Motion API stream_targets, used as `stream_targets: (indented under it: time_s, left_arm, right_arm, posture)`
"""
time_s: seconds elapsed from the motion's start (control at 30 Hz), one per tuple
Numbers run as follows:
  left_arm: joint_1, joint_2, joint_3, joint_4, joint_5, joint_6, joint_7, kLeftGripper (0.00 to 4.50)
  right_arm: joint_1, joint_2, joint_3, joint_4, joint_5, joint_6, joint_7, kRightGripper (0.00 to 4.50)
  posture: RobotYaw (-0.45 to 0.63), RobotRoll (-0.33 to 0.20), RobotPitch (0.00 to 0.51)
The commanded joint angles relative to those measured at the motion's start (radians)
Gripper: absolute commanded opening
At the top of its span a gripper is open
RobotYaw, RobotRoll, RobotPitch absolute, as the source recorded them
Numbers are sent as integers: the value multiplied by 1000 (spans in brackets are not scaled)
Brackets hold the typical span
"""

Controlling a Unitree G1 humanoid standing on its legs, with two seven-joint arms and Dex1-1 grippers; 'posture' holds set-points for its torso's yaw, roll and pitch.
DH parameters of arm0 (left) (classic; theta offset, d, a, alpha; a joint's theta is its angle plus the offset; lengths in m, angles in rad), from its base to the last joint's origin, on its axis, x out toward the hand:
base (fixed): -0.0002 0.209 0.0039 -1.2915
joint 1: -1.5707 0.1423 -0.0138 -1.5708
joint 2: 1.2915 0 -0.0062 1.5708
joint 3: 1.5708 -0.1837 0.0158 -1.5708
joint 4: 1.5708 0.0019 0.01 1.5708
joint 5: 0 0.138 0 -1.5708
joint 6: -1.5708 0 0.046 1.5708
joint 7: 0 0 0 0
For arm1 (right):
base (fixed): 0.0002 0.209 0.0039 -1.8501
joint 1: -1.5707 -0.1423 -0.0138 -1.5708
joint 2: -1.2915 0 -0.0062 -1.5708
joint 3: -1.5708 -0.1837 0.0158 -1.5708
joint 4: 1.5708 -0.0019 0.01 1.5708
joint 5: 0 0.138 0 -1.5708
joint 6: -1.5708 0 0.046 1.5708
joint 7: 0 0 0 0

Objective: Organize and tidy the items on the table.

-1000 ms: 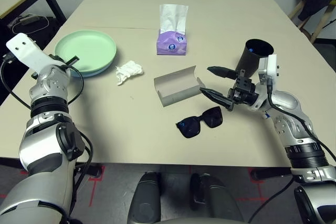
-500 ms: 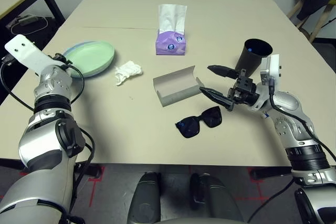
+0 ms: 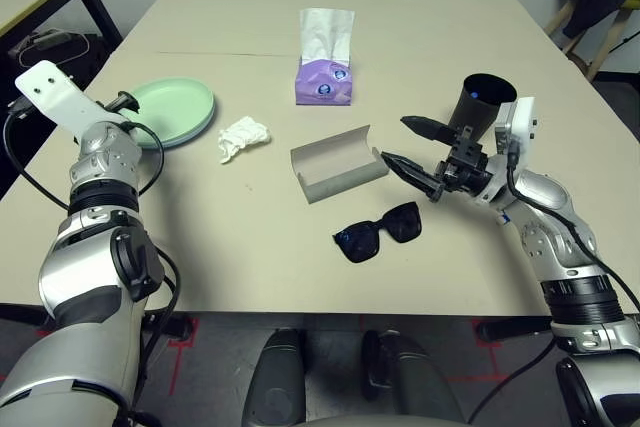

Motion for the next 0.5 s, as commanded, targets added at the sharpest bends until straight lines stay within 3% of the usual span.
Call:
stream_targets:
  time_s: [0.03, 0.23, 0.5]
  left_arm:
    - [44, 4, -82, -82, 47, 61, -129, 4467]
    - [153, 26, -208, -320, 37, 146, -492, 4467]
    - [202, 75, -286, -355, 66, 82, -790, 4467]
  right_arm:
    - [-7, -2, -3, 5, -5, -5, 5, 4500]
    - [-1, 0, 0, 3, -6, -7, 8, 4500]
    - [-22, -4, 4, 22, -27, 11, -6, 4500]
  posture:
    - [121, 0, 126]
    - [124, 0, 128]
    - [129, 0, 136]
